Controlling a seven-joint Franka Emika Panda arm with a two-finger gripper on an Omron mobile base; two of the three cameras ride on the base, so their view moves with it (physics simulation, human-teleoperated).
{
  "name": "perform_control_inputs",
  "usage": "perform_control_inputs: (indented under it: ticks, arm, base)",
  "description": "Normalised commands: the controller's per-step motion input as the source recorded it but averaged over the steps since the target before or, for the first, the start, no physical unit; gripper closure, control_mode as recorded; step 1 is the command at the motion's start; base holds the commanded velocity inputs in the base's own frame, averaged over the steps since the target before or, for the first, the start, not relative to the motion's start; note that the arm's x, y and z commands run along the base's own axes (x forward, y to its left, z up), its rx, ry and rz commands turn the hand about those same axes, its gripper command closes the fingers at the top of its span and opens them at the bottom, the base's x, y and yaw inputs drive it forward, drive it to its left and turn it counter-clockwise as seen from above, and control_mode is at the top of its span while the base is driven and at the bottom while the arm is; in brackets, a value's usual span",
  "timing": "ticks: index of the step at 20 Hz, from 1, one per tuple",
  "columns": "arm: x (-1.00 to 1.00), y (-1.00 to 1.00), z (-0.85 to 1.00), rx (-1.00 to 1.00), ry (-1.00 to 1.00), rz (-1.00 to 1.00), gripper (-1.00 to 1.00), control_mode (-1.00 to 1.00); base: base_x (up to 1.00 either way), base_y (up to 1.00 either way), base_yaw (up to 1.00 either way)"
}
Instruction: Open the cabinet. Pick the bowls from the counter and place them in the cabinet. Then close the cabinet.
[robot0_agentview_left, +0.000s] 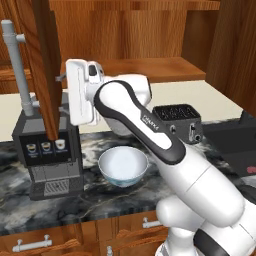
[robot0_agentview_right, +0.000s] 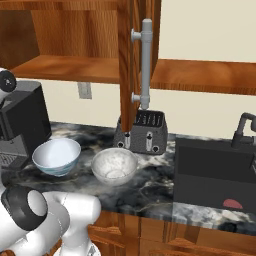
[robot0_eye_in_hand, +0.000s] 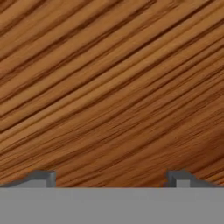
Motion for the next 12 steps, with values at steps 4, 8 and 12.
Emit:
perform_control_inputs:
  ticks: [4,8,12]
  arm:
    - [-0.11,-0.31,0.08,0.0,0.01,-0.1,-1.0,-1.0]
    - [-0.16,-0.39,0.28,0.0,0.1,-0.14,-1.0,-1.0]
    - [-0.28,-0.32,0.28,0.0,0.27,-0.25,-1.0,-1.0]
  base:
    - [0.0,0.0,0.0]
    - [0.0,0.0,0.0]
    - [0.0,0.0,0.0]
